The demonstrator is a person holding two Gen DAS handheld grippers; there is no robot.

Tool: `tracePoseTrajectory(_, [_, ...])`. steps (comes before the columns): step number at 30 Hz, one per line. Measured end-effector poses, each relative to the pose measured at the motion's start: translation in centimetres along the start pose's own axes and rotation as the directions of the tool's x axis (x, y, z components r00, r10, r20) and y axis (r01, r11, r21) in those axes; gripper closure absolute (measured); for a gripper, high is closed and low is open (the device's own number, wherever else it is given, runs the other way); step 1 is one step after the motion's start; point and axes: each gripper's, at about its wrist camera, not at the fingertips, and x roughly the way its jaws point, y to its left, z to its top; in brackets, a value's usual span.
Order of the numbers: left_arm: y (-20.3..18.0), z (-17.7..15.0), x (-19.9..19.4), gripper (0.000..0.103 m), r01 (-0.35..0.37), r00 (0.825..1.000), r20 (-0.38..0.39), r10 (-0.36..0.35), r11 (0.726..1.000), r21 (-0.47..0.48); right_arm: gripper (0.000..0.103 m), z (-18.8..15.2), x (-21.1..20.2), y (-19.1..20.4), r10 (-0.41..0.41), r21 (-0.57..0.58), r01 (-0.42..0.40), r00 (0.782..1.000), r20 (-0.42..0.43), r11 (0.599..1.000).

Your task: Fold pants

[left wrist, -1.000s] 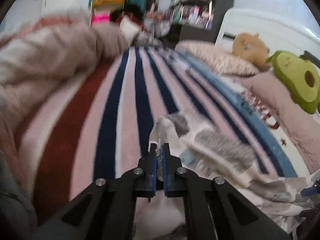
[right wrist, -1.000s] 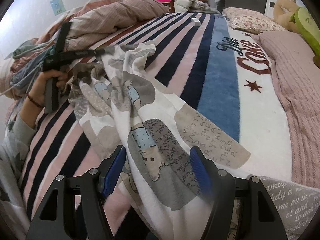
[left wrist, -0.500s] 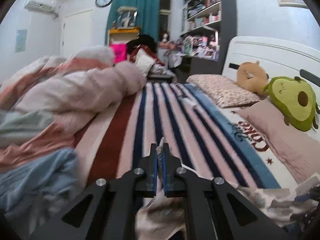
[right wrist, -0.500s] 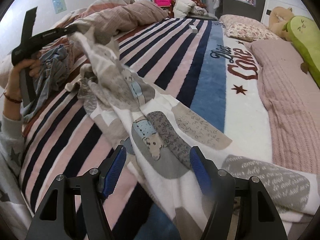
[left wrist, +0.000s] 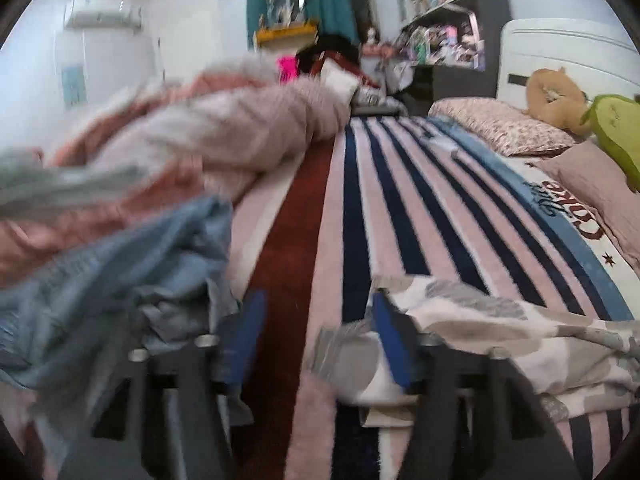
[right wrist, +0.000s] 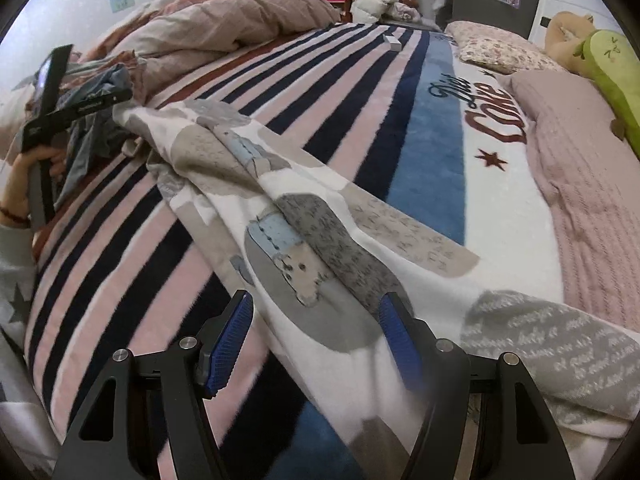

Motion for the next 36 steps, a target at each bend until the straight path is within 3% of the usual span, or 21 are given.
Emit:
tracePoseTrajectory(3, [-1.1,0.4,-1.9,0.049,0.074,0.997,0.033,-0.074,0.997,0.016,0.054,0.8,0.6,0.8,0.033,-0.009,-0.032,0.999,0.019,0.999])
tracePoseTrajectory(5, [-2.2,0.0,-2.0,0.048,0.228,0.974,0.003,-0.228,0.974,0.004,0.059,1.4,1.1,1.7,0.055,-0.037,-0.054,0.998,0.018,0.998])
tracePoseTrajectory(6, [-3.2,-0.6,-1.8,0.048,0.317,0.948,-0.029,-0.317,0.948,0.007,0.062,1.7,1.5,2.1,0.064,-0.047,-0.063,0.998,0.013,0.997])
tracePoseTrajectory(8, [-5.0,-1.4,-1.2,0.048,0.389,0.919,-0.071,-0.387,0.921,0.027,0.064,2.1,2.2,2.8,0.072,-0.068,-0.072,0.997,0.006,0.995])
tracePoseTrajectory(11, [-7.1,-2.7,-0.1,0.048,0.464,0.880,-0.138,-0.454,0.884,0.058,0.075,2.6,3.6,4.0,0.015,-0.129,-0.015,1.000,-0.002,0.992])
tracePoseTrajectory(12, [-7.6,-3.0,0.3,0.048,0.476,0.872,-0.155,-0.463,0.877,0.057,0.084,2.7,3.8,4.0,-0.009,-0.137,0.009,1.000,-0.002,0.990])
tracePoseTrajectory(13, [-7.8,-3.3,0.7,0.048,0.485,0.866,-0.174,-0.470,0.873,0.054,0.095,2.8,4.0,3.9,-0.034,-0.145,0.034,0.999,0.000,0.989])
tracePoseTrajectory(16, [-8.0,-3.7,0.9,0.048,0.490,0.861,-0.185,-0.474,0.870,0.050,0.102,3.1,3.6,3.7,-0.049,-0.137,0.049,0.999,0.003,0.989])
tracePoseTrajectory(21, [-7.1,-3.2,0.8,0.048,0.497,0.859,-0.162,-0.486,0.867,0.029,0.102,3.2,1.0,3.5,0.038,-0.098,-0.038,0.999,-0.002,0.994])
tracePoseTrajectory(24, [-7.1,-3.2,1.2,0.048,0.483,0.866,-0.165,-0.472,0.875,0.030,0.102,2.5,0.0,3.9,0.113,-0.075,-0.115,0.993,-0.032,0.991])
tracePoseTrajectory(30, [-7.7,-3.9,1.4,0.047,0.504,0.853,-0.183,-0.489,0.863,0.046,0.101,-0.4,0.9,4.1,0.103,-0.018,-0.105,0.988,-0.116,0.994])
tracePoseTrajectory(32, [-7.7,-3.9,1.3,0.043,0.508,0.852,-0.175,-0.494,0.860,0.047,0.090,-0.9,-0.2,3.5,0.102,0.024,-0.100,0.990,-0.100,0.995])
tracePoseTrajectory(34, [-7.5,-3.7,0.8,0.039,0.512,0.852,-0.154,-0.500,0.858,0.048,0.060,-1.6,-3.2,2.2,0.083,0.079,-0.079,0.995,-0.048,0.994])
tracePoseTrajectory(36, [-7.5,-3.6,0.4,0.035,0.511,0.854,-0.138,-0.501,0.858,0.047,0.058,-2.8,-6.9,0.4,0.014,0.147,-0.014,1.000,0.003,0.989])
